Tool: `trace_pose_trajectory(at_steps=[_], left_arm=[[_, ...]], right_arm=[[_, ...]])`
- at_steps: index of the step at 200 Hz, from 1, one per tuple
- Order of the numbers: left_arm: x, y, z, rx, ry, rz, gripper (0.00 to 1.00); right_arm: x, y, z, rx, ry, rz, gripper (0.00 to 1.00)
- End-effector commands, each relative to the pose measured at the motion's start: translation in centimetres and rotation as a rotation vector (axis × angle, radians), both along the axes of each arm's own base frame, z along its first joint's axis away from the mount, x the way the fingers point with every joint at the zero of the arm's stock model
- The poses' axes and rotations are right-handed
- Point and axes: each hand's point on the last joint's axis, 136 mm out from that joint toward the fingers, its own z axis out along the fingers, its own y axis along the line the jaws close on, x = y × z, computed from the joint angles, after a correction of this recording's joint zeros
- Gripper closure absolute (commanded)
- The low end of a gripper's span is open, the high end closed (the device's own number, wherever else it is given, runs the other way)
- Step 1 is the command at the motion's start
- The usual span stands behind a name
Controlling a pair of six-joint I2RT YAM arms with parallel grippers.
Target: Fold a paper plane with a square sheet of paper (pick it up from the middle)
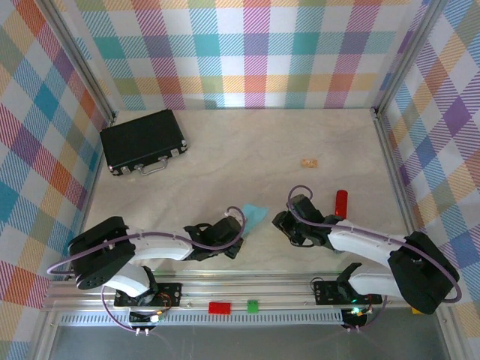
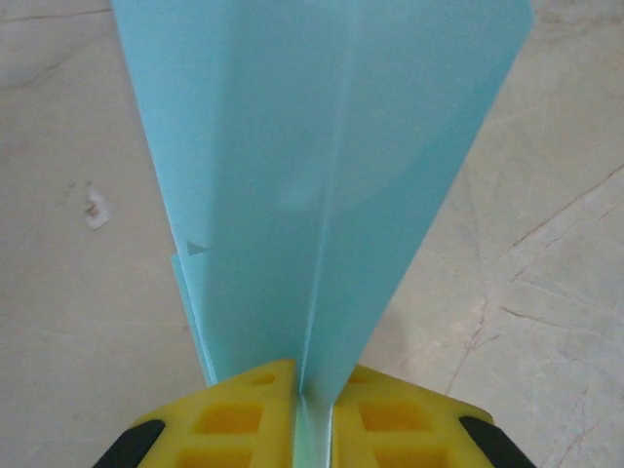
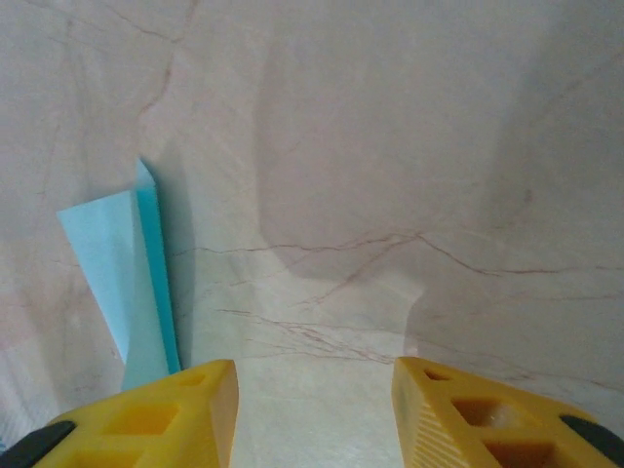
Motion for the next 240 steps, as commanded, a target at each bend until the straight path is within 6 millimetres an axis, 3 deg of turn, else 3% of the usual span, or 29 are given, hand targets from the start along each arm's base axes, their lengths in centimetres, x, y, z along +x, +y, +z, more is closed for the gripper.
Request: trace_pose_trajectory(at_steps=[1,51,81,113,153,204,240], left_arm=[[-0.2,-0.4,1.1,-0.15,0.02,0.017,0.83],[0.5,0.9,1.4,-0.297,0.022,0.108,0.8],[0.7,0.9,1.2,-0.318,0.026,0.12,0.78],[0.5,1.2,0.9,-0.328,0.029,0.114,0.78],[0.4,1.6,0.5,-0.274,0.005,0.068,0.79],[0.3,1.7,0.5,-0.239,-0.015,0.033,0.79],[0.4,2.1,0.5,-0.194,-0.043,0.011,0.79]], right_arm=[[0.9,1.0,1.5,0.028,-0.055,0.025,0.55],[0.5,0.8,1.3,0.024,-0.057,0.005,0.55],[0.9,2.0,1.7,0.038,-0.077,0.042,0.56],[1.2,4.8,2.9,0.087,-0.126,0.155,0.55],[1.8,8.8,4.7,0.224,-0.12,0.228,0.44],[2.4,12.1,3.7,0.27,-0.028,0.258,0.4],[1.9,11.3,2.3,0.179,0.052,0.242,0.5]])
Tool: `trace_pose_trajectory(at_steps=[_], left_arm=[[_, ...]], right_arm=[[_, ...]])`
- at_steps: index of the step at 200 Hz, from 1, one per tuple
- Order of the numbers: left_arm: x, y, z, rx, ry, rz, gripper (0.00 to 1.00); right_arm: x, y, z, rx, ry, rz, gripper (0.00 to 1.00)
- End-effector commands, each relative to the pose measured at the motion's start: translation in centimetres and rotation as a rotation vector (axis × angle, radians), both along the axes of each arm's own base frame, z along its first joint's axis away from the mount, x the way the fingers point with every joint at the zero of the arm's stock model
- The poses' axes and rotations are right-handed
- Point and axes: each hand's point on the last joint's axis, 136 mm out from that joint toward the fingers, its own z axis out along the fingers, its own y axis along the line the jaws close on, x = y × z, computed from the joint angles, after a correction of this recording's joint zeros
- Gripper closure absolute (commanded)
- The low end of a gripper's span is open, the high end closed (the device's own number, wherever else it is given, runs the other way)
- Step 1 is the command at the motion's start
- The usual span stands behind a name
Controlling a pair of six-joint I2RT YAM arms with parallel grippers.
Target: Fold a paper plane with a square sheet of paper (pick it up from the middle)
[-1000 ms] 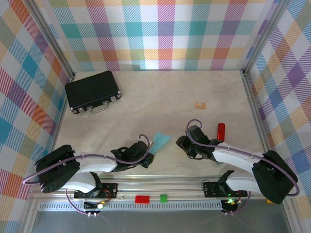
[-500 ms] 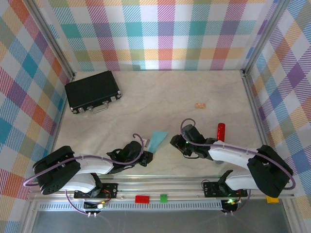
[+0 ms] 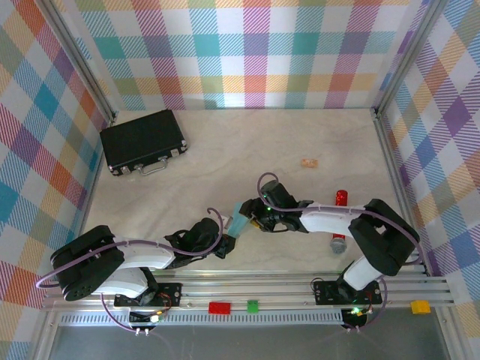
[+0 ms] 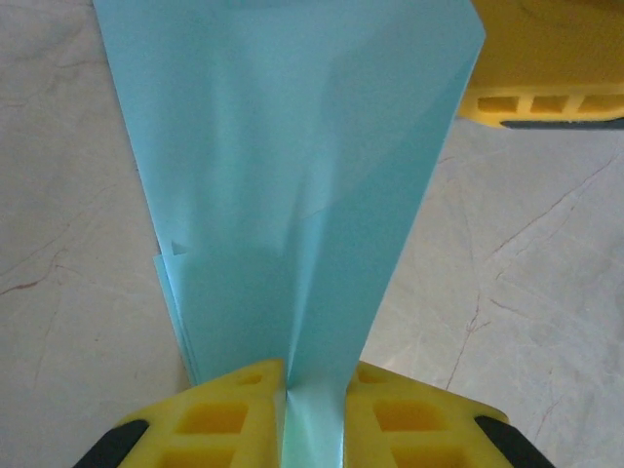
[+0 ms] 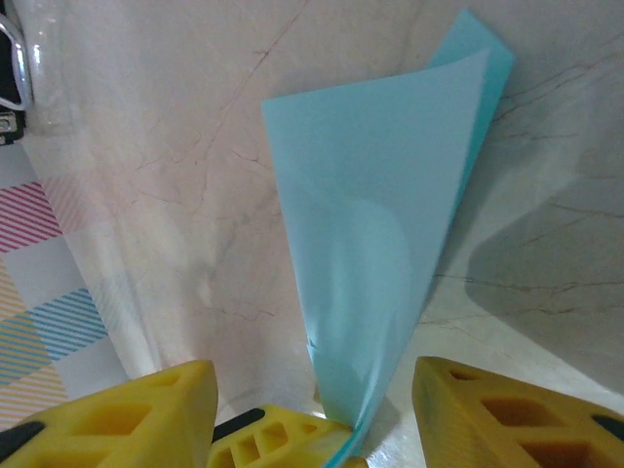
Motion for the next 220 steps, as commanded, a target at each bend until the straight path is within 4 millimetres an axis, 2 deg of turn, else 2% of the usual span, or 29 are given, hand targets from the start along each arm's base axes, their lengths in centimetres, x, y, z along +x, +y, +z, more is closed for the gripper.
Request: trace_pose_trajectory(at_steps=[1,20,72,103,153,220], left_arm=[[0.3,0.5,0.2,0.043,-0.033,-0.023,0.79],[0.3,0.7,0.3,0.056,-0.051,-0.029,0.79],[0.4,0.3,0.5,0.054,-0.065,-0.055,0.79],[0.3,0.3,0.3,0.059,-0.067,-0.067,0.79],[0.1,0.6,0.3,0.073,-0.077,-0.076,0.79],[0.2,0.6,0.6,0.08,-0.099,-0.088,0.79]], right_arm=[[-0.6,0.0,0.1,-0.032,0.04,0.007,0.5],[-0.8,-0.7,0.0,-0.067,0.048,0.005,0.54],[-1.2,0.6,-0.6,-0.051,0.091,0.043,0.58],[-1.4,0.7,-1.1,-0.075,0.11,0.057,0.68],[-1.5,0.5,-1.1,-0.077,0.108,0.055,0.79],[-1.5,0.3,-1.0,-0.08,0.109,0.046,0.84]])
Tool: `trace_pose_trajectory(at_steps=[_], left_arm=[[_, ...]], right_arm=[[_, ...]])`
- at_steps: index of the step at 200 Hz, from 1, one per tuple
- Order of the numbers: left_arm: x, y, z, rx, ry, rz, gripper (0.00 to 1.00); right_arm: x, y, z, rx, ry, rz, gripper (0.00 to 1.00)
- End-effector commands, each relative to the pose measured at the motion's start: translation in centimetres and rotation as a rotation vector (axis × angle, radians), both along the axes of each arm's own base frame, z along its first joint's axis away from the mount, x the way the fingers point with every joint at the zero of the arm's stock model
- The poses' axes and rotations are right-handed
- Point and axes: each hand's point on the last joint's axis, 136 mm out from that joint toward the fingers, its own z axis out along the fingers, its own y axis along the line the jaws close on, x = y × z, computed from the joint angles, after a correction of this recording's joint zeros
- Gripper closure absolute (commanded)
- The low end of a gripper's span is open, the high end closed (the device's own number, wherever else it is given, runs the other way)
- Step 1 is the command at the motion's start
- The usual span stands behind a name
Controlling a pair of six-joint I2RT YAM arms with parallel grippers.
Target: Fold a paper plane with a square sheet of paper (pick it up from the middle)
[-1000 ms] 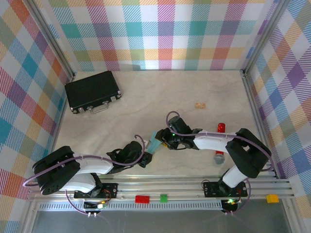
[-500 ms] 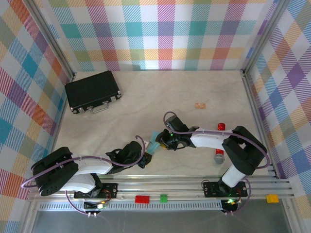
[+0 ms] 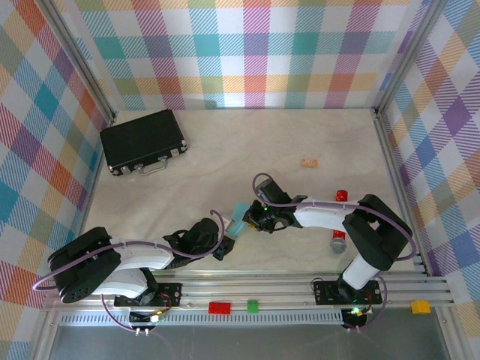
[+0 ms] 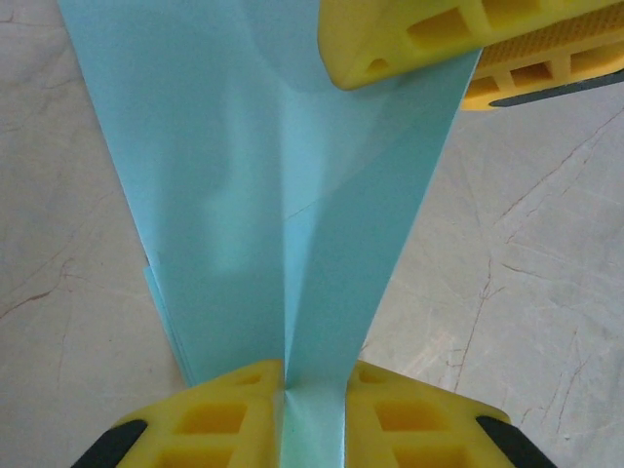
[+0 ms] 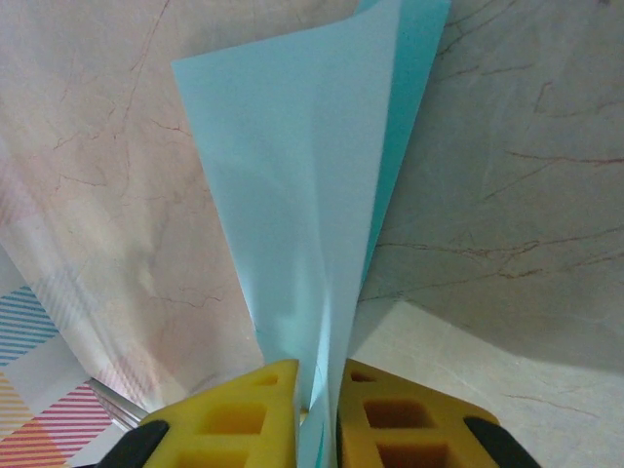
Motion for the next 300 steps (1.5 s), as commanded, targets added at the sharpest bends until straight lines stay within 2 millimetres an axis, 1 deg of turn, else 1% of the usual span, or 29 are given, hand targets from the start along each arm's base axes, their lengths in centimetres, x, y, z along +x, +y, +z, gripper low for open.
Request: trace_pose_trajectory(at_steps=[1,40,104,117,129,152,168,184,208,245,273,300], left_arm=[[0.4,0.2,0.6,0.009,-0.029,-0.002,0.79],[0.4,0.3,0.8,0.019,-0.038,-0.01,0.78],[0.3,0.6,0.3,0.039,-0.04,-0.014,0.78],[0.3,0.7,0.3,0.043,-0.041,-0.015,0.77],[0.4,0.7,0.3,0.046,-0.043,-0.015,0.77],[0.4,0.6,0.5,0.061,-0.045,-0.026,0.71],[0.5,0.5,0.8,0.075,-0.045,-0.035,0.67],[0.7,0.6,1.3,0.089,-0.049,-0.031,0.64],[0.7,0.7,2.6,0.095,-0.07,-0.025,0.59],[-0.4,0.4,3.5,0.169,-0.076,-0.063,0.57],[-0.7,0.7,2.5,0.253,-0.079,-0.075,0.57],[-0.8,0.3,1.4,0.33,-0.069,-0.097,0.57]], right_arm=[[-0.2,0.3,0.5,0.002,0.002,0.01,0.84],[-0.1,0.2,0.7,0.004,-0.005,0.005,0.85],[-0.1,0.4,0.7,0.02,-0.003,0.007,0.85],[0.0,0.4,0.7,0.022,-0.004,0.004,0.88],[0.0,0.4,0.7,0.023,-0.004,0.0,0.89],[0.1,0.6,1.0,0.031,-0.008,-0.001,0.94],[0.3,0.7,1.2,0.038,-0.011,-0.007,0.99],[0.4,0.6,1.1,0.043,-0.011,-0.026,0.99],[0.5,0.7,0.9,0.054,-0.007,-0.042,1.0],[0.6,0.6,1.0,0.06,-0.013,-0.056,1.0],[0.8,0.6,1.2,0.062,-0.021,-0.064,1.0],[0.8,0.6,1.4,0.064,-0.023,-0.064,1.0]])
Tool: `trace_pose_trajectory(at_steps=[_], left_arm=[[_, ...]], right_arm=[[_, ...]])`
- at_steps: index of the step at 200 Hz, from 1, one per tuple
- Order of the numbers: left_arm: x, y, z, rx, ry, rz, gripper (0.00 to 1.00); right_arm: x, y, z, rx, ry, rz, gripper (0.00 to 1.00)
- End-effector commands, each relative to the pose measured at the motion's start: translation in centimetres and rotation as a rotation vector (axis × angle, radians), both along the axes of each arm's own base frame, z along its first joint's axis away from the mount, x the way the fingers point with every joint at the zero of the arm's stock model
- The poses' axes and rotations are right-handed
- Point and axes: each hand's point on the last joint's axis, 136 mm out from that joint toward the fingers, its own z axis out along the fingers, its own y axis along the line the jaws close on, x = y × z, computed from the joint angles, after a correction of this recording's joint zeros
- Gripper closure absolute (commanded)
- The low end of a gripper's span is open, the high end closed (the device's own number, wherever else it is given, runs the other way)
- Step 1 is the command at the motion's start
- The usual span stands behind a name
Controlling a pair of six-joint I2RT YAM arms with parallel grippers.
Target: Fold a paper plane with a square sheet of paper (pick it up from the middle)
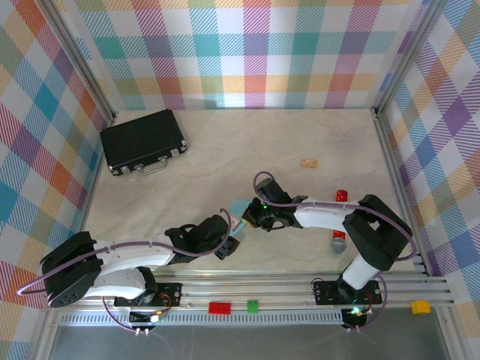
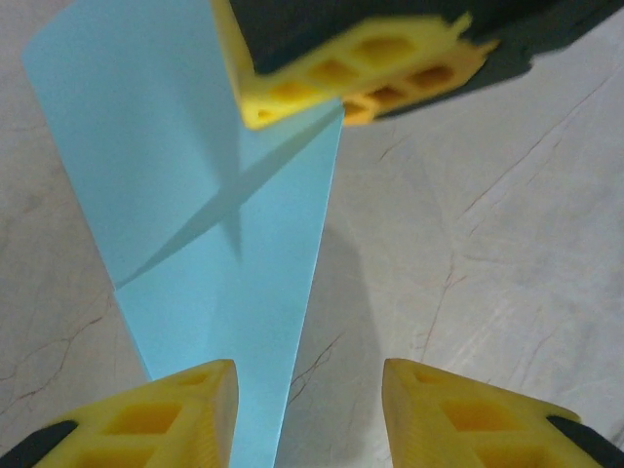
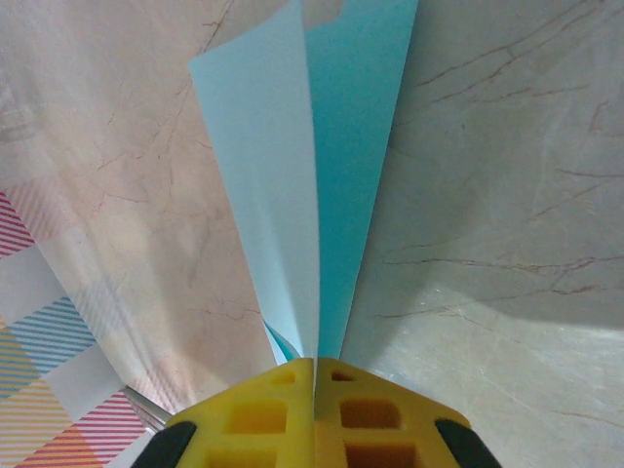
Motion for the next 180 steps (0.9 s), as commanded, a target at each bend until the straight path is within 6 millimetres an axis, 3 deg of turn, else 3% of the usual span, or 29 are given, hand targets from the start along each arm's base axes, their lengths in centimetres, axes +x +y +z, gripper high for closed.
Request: trace_pose_trajectory(at_steps=[1,92,140,180], left_arm=[[-0.1,0.7,-1.3,0.122,-0.003,-0.01,0.57],[0.9,0.3,-2.5,0.224,-0.052,-0.01,0.63],[0.9,0.3,-1.1,0.201,-0.106,-0.012,0.58],[1.2,0.8,-1.2,0.22,-0.132,-0.003,0.6]], right_arm=[[0.0,0.0,0.6,0.018,-0.013,-0.014,1.0],[0.0,0.2,0.9,0.034,-0.015,-0.013,1.0],[0.0,0.0,1.3,0.036,-0.026,-0.021,1.0],[-0.2,-0.6,1.2,0.028,-0.027,-0.03,1.0]])
